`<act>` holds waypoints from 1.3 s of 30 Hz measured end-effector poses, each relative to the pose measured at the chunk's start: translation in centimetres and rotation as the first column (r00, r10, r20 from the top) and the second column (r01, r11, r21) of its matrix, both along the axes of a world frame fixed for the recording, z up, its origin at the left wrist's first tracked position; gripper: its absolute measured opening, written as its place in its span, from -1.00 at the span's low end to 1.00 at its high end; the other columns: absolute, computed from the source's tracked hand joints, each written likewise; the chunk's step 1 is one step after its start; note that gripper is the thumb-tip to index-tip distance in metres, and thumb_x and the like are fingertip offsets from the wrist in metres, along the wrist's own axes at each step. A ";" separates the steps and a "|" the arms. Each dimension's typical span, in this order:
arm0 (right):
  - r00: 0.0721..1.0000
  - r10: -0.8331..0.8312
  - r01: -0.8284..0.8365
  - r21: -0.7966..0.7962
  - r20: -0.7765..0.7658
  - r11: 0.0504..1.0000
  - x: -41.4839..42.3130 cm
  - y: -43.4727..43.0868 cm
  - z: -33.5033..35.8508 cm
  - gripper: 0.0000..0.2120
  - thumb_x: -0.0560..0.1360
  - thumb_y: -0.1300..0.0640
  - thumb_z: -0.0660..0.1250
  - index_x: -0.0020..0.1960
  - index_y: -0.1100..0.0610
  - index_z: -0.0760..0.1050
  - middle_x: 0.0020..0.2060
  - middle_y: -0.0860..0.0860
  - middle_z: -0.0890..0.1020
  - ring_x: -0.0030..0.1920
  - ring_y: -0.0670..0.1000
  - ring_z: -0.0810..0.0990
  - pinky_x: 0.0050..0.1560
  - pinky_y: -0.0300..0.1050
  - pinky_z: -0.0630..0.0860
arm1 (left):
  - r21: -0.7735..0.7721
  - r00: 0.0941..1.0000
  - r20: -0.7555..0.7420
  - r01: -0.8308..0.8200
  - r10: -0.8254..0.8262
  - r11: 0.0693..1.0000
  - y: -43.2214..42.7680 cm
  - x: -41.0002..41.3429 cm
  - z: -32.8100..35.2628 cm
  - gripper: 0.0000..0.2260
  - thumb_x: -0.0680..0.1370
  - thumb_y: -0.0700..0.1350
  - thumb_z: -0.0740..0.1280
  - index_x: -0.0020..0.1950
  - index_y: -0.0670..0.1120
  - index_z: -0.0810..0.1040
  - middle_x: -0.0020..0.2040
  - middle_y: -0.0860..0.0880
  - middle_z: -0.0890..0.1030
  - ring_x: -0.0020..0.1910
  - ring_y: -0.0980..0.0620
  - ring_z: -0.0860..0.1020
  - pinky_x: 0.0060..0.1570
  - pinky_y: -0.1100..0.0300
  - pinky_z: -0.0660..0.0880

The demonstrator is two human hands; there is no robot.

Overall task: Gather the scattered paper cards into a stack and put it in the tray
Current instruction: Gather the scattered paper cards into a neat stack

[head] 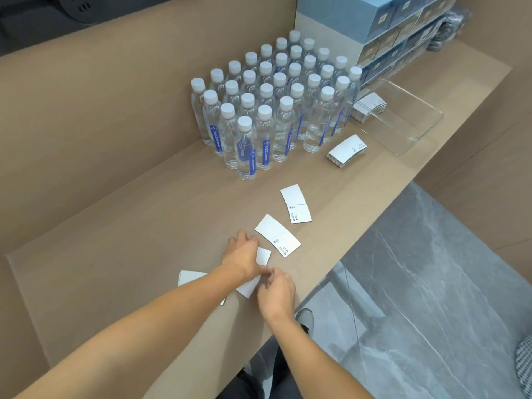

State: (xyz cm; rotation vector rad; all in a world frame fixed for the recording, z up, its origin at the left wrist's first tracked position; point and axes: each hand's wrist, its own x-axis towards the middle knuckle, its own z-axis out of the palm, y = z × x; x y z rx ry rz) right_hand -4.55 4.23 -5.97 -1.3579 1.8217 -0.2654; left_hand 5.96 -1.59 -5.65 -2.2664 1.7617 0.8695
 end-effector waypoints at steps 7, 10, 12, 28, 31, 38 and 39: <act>0.964 0.253 -0.261 -0.116 -0.081 0.958 -1.8 -5.8 0.6 -0.76 0.56 0.28 0.17 0.19 0.26 0.48 0.14 0.22 0.51 0.15 0.18 0.49 0.00 -0.16 0.32 | -0.050 0.990 0.067 -0.123 0.126 0.991 1.3 -1.5 -0.7 -0.43 0.32 0.12 0.47 0.19 -0.14 0.40 0.16 -0.12 0.45 0.15 -0.14 0.46 0.07 0.05 0.48; 0.914 0.390 -0.398 -0.065 -0.111 0.915 -2.2 -7.7 0.5 -0.78 0.56 0.23 0.21 0.17 0.25 0.50 0.14 0.22 0.53 0.14 0.18 0.50 0.09 -0.07 0.41 | -0.058 0.988 0.018 -0.153 0.155 0.987 1.1 -2.2 -0.4 -0.53 0.37 0.07 0.40 0.18 -0.13 0.42 0.16 -0.11 0.47 0.17 -0.15 0.45 0.10 0.04 0.47; 0.893 0.437 -0.442 -0.027 -0.112 0.897 -2.7 -8.4 0.3 -0.81 0.53 0.21 0.26 0.10 0.26 0.52 0.13 0.18 0.51 0.01 0.14 0.47 0.02 -0.10 0.42 | -0.064 0.989 0.006 -0.148 0.149 0.987 0.9 -2.7 -0.2 -0.51 0.36 0.07 0.38 0.21 -0.11 0.42 0.17 -0.10 0.45 0.19 -0.14 0.43 0.14 0.03 0.43; 0.907 0.215 -0.312 0.235 0.363 0.921 -4.0 -13.2 3.0 -0.80 0.55 0.27 0.29 -0.25 0.18 0.50 -0.19 0.04 0.58 -0.50 -0.02 0.51 -0.40 -0.28 0.50 | -0.032 0.626 -0.529 -0.689 0.573 0.724 5.2 3.9 3.4 -0.65 0.39 -0.02 0.53 0.13 -0.05 0.57 0.03 -0.03 0.61 -0.10 0.02 0.61 -0.03 0.13 0.58; 0.886 0.146 -0.287 0.273 0.440 0.918 -1.8 -11.8 2.9 -0.78 0.56 0.28 0.30 -0.27 0.19 0.50 -0.26 0.09 0.56 -0.43 0.00 0.54 -0.18 -0.10 0.60 | 0.093 0.446 -0.600 -0.786 0.665 0.611 6.3 6.4 3.8 -0.81 0.43 -0.21 0.49 0.01 -0.14 0.61 -0.04 -0.11 0.63 -0.26 0.03 0.60 -0.28 0.25 0.59; 0.867 0.165 -0.294 0.216 0.469 0.931 3.7 -8.9 3.4 -0.92 0.55 0.24 0.33 -0.03 0.26 0.55 -0.26 0.08 0.58 -0.43 -0.01 0.55 0.06 0.07 0.61 | 0.155 0.332 -0.652 -0.821 0.681 0.549 8.3 11.9 5.0 -0.86 0.46 -0.30 0.44 -0.01 -0.14 0.63 -0.07 -0.14 0.67 -0.13 -0.07 0.66 -0.04 0.04 0.64; 0.863 0.156 -0.283 0.205 0.480 0.937 4.3 -8.7 3.7 -0.94 0.54 0.24 0.34 -0.04 0.24 0.55 -0.24 0.09 0.59 -0.41 0.00 0.54 0.08 0.09 0.60 | 0.163 0.329 -0.661 -0.815 0.674 0.557 8.5 12.6 5.2 -0.88 0.46 -0.30 0.44 -0.06 -0.13 0.62 -0.08 -0.14 0.68 -0.15 -0.06 0.67 -0.06 0.05 0.65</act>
